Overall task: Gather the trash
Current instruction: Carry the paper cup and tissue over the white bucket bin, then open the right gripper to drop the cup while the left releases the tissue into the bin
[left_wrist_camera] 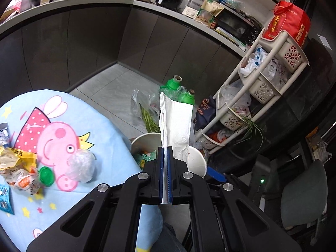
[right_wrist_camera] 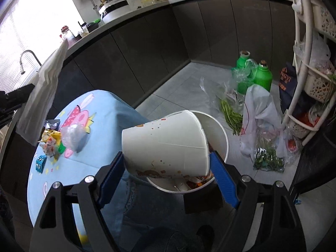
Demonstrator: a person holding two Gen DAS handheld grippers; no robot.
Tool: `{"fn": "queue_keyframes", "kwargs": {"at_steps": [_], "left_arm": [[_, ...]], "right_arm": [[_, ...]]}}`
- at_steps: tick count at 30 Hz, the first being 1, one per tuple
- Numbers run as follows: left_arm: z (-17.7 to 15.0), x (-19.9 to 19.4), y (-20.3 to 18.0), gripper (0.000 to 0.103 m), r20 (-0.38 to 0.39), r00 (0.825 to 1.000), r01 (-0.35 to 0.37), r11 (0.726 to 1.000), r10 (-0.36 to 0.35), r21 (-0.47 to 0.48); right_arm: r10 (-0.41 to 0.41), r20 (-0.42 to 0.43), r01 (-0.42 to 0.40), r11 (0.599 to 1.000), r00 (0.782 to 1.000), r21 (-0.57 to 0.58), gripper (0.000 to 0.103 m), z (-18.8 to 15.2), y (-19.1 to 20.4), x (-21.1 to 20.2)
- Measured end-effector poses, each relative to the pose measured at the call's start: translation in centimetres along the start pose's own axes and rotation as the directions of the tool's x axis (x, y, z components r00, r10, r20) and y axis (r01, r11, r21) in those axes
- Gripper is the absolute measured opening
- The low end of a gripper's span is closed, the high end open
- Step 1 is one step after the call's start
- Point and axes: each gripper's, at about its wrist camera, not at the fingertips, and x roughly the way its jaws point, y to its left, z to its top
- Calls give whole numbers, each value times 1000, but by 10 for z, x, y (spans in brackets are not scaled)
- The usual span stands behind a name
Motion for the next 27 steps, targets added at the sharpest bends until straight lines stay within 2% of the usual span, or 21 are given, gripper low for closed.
{"fn": "queue_keyframes", "kwargs": {"at_steps": [10, 12, 13, 14, 27], "left_arm": [[4, 47, -5, 3, -69, 998, -7, 1000, 7, 2], [5, 54, -5, 3, -80, 997, -9, 1000, 9, 3], [5, 57, -5, 3, -85, 996, -9, 1000, 10, 3], [5, 60, -6, 3, -90, 996, -10, 1000, 11, 4], [1, 102, -19, 3, -157, 987, -20, 999, 27, 45]], "right_arm": [[7, -78, -6, 1000, 997, 15, 82, -8, -20, 52], [0, -78, 0, 1000, 997, 6, 83, -7, -21, 56], [-2, -81, 1, 1000, 997, -4, 88, -8, -21, 59], [-5, -83, 4, 1000, 997, -9, 91, -8, -20, 60], [-12, -77, 15, 999, 997, 33, 91, -14, -42, 50]]}}
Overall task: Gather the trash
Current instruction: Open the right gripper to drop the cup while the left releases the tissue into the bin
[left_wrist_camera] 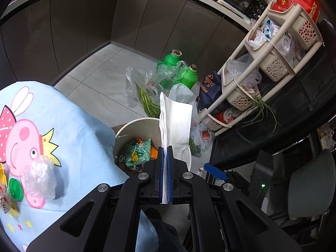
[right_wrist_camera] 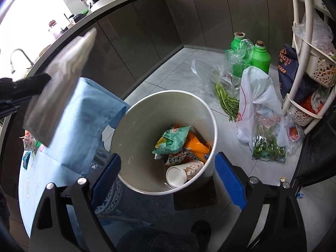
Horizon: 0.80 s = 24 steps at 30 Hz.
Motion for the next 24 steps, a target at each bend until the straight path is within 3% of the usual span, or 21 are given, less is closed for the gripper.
{"fn": "queue_keyframes", "kwargs": {"at_steps": [8, 10, 12, 13, 24], "left_arm": [[-3, 30, 5, 4, -60, 998, -18, 1000, 17, -23], [-4, 33, 4, 10, -58, 997, -44, 999, 44, -15], [-4, 32, 4, 37, -52, 997, -53, 998, 52, -17], [-4, 31, 4, 41, -43, 998, -56, 998, 55, -23], [-1, -2, 5, 62, 27, 998, -59, 997, 60, -41]], "right_arm": [[-11, -2, 11, 1000, 1000, 1, 91, -3, -6, 0], [-13, -5, 13, 1000, 1000, 4, 91, -3, -7, 1], [-13, -3, 13, 1000, 1000, 7, 91, -3, -7, 0], [-14, -2, 14, 1000, 1000, 7, 91, -3, -7, 0], [-2, 16, 2, 1000, 1000, -11, 91, 1, 5, -11]]}}
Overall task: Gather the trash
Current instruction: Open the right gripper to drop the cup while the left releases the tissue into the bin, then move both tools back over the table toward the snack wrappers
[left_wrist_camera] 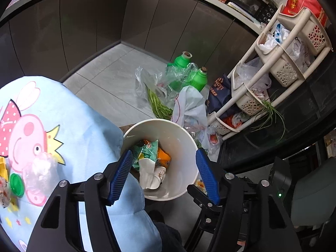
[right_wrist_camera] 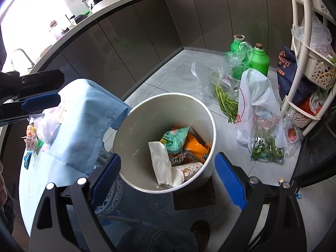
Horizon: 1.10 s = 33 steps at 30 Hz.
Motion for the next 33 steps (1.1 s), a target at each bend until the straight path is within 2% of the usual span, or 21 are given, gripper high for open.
{"fn": "queue_keyframes", "kwargs": {"at_steps": [4, 6, 8, 20, 25, 33], "left_arm": [[-3, -21, 0, 78, 38, 999, -7, 1000, 7, 0], [-7, -34, 3, 89, 60, 998, -12, 1000, 13, -6], [-14, -47, 8, 94, 83, 996, -35, 999, 37, -24], [-56, -113, 44, 94, 148, 980, -112, 986, 130, -123], [-78, -142, 66, 94, 185, 972, -107, 977, 141, -182], [-127, -181, 112, 94, 206, 951, -167, 944, 231, -285]], "right_arm": [[4, 24, -3, 1000, 1000, -19, 91, 5, 10, -12], [4, 35, -3, 1000, 999, -29, 93, 7, 17, -18], [4, 43, -2, 999, 999, -34, 100, 9, 24, -25], [11, 50, -5, 995, 999, -104, 99, 10, 73, -52], [21, 54, -13, 990, 998, -141, 99, 8, 94, -61], [103, 48, -86, 958, 994, -274, 99, 1, 150, -71]]}}
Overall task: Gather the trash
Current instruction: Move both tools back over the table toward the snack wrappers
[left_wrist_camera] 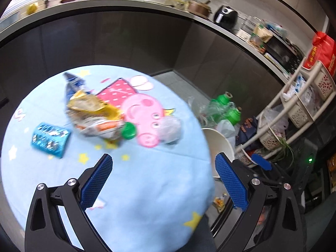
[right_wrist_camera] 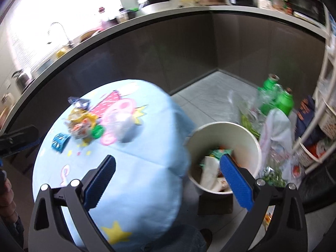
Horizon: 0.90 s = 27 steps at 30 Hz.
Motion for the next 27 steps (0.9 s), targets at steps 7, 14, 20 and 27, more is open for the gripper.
{"fn": "queue_keyframes", "kwargs": {"at_steps": [7, 14, 20, 27], "left_arm": [[-19, -20, 72, 94, -4, 997, -72, 991, 72, -112], [-33, -37, 123, 94, 10, 995, -92, 975, 96, -203], [-38, -40, 151, 94, 8, 993, -111, 963, 116, -245], [-45, -39, 179, 94, -9, 990, -136, 948, 140, -288]], "right_arm": [[50, -9, -51, 989, 999, -138, 99, 0, 66, 16], [123, -73, -134, 974, 990, -185, 99, 6, 117, 41], [188, -123, -214, 940, 975, -266, 99, 16, 166, 66], [232, -146, -271, 889, 962, -370, 99, 42, 209, 102]]}}
